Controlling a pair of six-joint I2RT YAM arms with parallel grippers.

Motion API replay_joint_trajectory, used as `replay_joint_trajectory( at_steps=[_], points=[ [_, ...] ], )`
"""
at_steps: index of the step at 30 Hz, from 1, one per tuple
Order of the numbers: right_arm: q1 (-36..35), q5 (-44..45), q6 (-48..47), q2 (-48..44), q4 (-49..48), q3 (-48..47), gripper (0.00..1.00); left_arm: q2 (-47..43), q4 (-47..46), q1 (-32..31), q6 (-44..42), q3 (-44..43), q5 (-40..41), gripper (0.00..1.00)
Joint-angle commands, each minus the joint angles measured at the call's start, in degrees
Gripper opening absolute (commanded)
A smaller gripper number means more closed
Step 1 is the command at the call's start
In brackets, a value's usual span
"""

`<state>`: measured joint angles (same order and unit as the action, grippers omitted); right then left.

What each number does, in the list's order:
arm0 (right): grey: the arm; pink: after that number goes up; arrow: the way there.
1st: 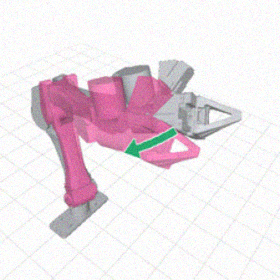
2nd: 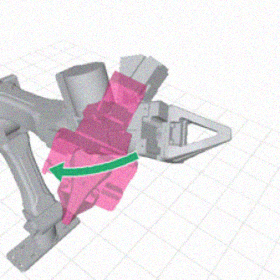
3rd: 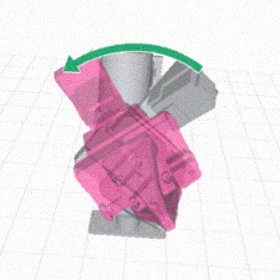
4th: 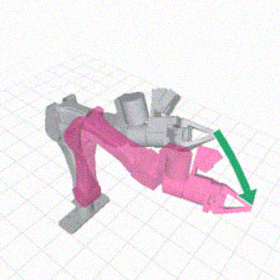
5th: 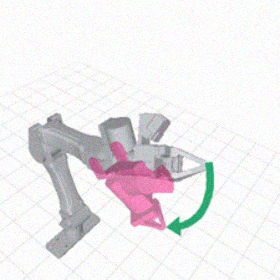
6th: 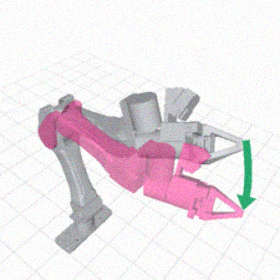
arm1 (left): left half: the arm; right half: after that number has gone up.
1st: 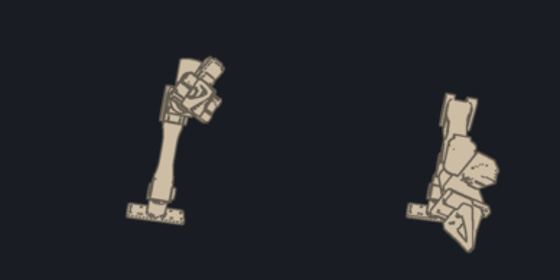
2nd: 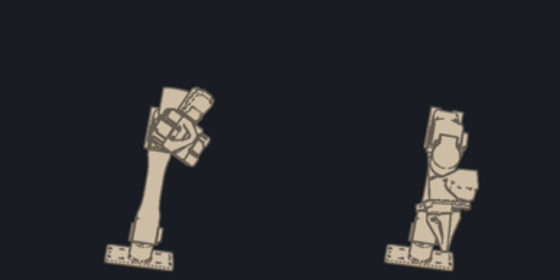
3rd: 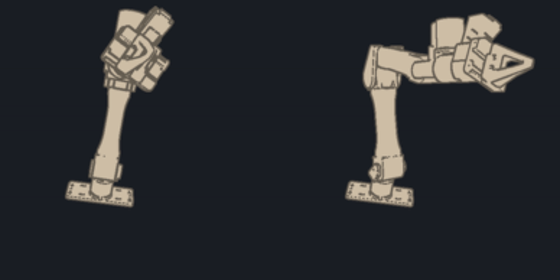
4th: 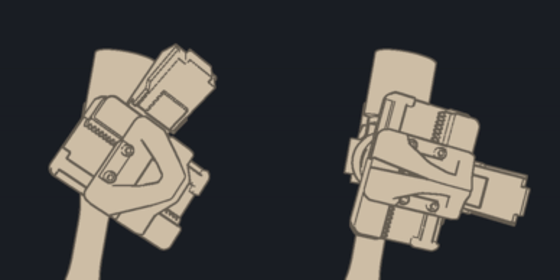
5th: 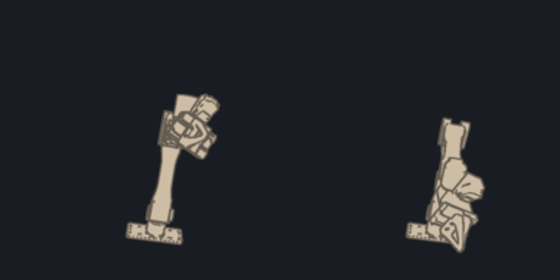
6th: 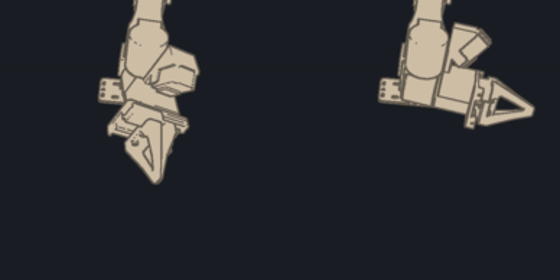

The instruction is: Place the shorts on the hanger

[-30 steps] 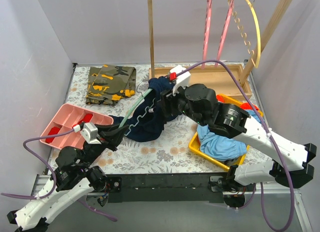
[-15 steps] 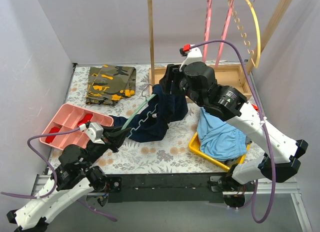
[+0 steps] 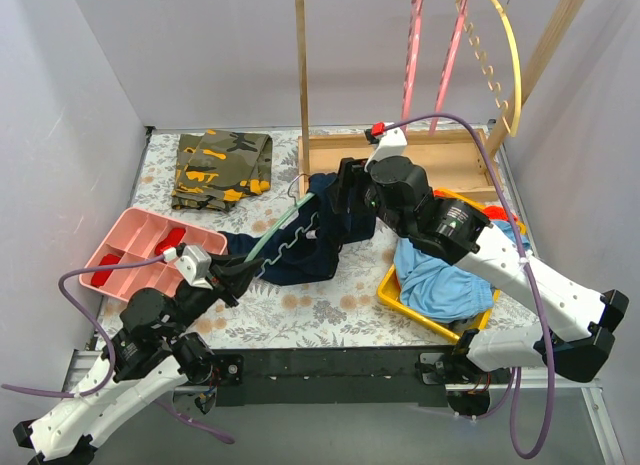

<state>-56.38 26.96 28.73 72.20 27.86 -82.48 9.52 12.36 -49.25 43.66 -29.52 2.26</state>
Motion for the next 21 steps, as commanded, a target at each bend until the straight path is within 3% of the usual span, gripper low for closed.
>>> replay_joint_trajectory(
  at_steps=[1, 7, 11, 16, 21],
  points=[
    [-0.2, 2.0, -0.3, -1.1, -3.7, -2.1, 0.68, 0.3, -6.7, 0.0, -0.2, -2.5, -0.9, 0.0],
    [-0.2, -4.0, -8.5, -5.1, -13.3, 4.7, 0.68, 1.4, -7.0, 0.0, 0.8, -2.8, -1.7, 0.0],
    [-0.2, -3.2, -11.6, -5.8, -12.5, 4.8, 0.68, 0.8, -7.8, 0.1, 2.0, -2.3, -1.8, 0.0],
    [0.6, 5.2, -1.3, -3.1, -3.2, 0.7, 0.7, 0.9, -7.5, 0.0, 1.9, -1.7, -2.2, 0.0],
    [0.7, 3.5, 6.0, 8.3, 7.7, -16.1, 0.7, 1.6, -6.5, 0.1, 0.6, -2.0, -1.6, 0.0]
  ],
)
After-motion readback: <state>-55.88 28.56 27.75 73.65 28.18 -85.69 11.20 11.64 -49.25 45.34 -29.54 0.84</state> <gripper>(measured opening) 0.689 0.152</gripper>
